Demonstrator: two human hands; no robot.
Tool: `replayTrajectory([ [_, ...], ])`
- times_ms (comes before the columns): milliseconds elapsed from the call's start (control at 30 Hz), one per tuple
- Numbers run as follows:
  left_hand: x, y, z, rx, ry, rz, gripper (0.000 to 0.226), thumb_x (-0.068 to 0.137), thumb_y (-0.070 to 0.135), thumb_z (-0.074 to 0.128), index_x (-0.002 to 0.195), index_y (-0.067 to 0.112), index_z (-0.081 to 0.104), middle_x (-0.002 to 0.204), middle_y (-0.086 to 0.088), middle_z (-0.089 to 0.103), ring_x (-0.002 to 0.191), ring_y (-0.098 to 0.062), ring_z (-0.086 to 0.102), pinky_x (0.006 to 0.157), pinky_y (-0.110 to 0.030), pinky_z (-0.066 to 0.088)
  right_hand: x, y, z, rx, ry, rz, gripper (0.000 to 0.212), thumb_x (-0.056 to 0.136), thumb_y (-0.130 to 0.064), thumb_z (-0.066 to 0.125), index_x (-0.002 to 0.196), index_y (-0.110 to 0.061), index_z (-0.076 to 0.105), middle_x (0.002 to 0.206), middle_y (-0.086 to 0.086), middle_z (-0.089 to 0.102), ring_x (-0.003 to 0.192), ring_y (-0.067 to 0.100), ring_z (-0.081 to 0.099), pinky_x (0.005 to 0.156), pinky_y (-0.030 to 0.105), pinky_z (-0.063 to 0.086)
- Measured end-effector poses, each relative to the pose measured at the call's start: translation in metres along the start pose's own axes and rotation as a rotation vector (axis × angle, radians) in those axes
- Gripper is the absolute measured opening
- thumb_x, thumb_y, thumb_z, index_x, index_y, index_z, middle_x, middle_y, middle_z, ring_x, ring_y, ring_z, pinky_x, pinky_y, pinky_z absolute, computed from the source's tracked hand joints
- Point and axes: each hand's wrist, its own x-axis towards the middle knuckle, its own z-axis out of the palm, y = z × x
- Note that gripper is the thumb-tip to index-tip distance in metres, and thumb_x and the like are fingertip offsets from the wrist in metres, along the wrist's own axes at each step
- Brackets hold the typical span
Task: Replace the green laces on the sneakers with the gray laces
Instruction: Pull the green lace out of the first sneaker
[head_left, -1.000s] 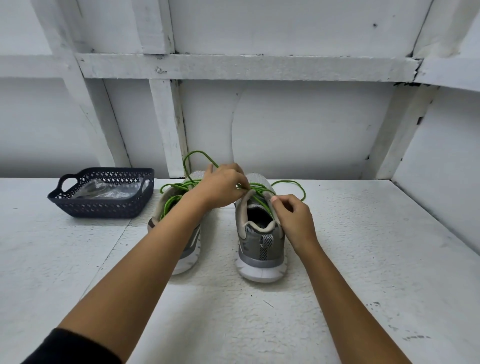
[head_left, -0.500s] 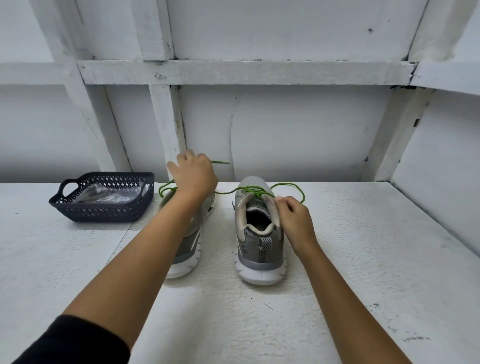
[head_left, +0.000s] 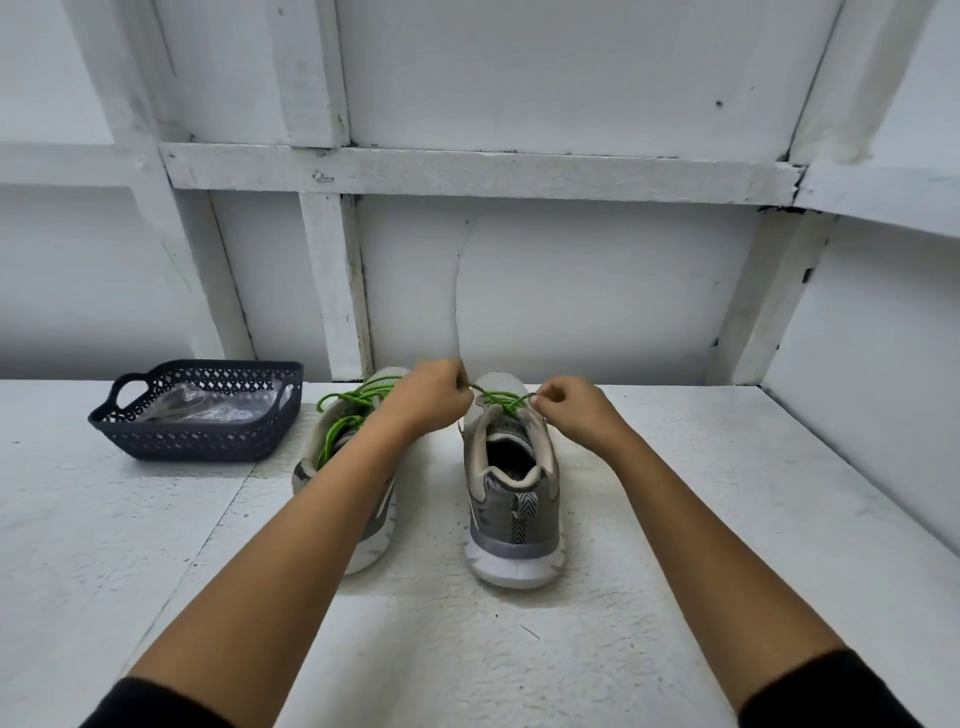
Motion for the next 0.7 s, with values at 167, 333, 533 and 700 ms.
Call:
replayTrajectory([
  [167, -0.026, 0.013, -0.011, -0.158, 0.041, 0.077, 0.020, 0.089, 0.017, 0.051, 0.104, 0.014, 0.062, 0.094, -0.003, 0.063, 0.074, -0.017, 0.050, 0.060, -0.025, 0.034, -0.033, -0.017, -0.016, -0.011, 0.028, -0.134, 0.026, 0.093, -0.029, 0.055, 0.079, -0.011, 0.068, 0.068, 0.003, 0.063, 0.061, 0.010, 0.051, 0.056, 0.024, 0.037],
  [333, -0.049, 0.002, 0.025, -0.192, 0.070, 0.021, 0.037, 0.090, 0.029, 0.056, 0.126, 0.021, 0.053, 0.119, -0.004, 0.054, 0.107, -0.018, 0.053, 0.087, -0.027, 0.041, -0.054, -0.007, -0.001, -0.031, 0.113, -0.165, 0.019, 0.089, -0.019, 0.061, 0.105, -0.021, 0.071, 0.094, -0.001, 0.062, 0.084, 0.014, 0.057, 0.077, 0.025, 0.044],
  [533, -0.050, -0.006, 0.047, -0.426, -0.014, -0.058, 0.047, 0.087, 0.035, 0.061, 0.131, 0.020, 0.051, 0.119, -0.005, 0.058, 0.107, -0.022, 0.057, 0.090, -0.036, 0.048, -0.041, -0.016, -0.005, 0.033, 0.157, -0.101, 0.019, 0.091, -0.025, 0.058, 0.083, -0.011, 0.068, 0.077, 0.000, 0.065, 0.075, 0.014, 0.057, 0.064, 0.023, 0.040],
  [700, -0.049, -0.008, 0.049, -0.545, -0.078, -0.068, 0.056, 0.080, 0.038, 0.060, 0.132, 0.021, 0.049, 0.124, -0.008, 0.053, 0.115, -0.018, 0.051, 0.101, -0.039, 0.043, -0.002, -0.017, -0.006, -0.024, -0.059, 0.113, 0.030, 0.089, -0.023, 0.060, 0.091, 0.006, 0.069, 0.067, 0.014, 0.052, 0.065, 0.019, 0.046, 0.057, 0.025, 0.036],
])
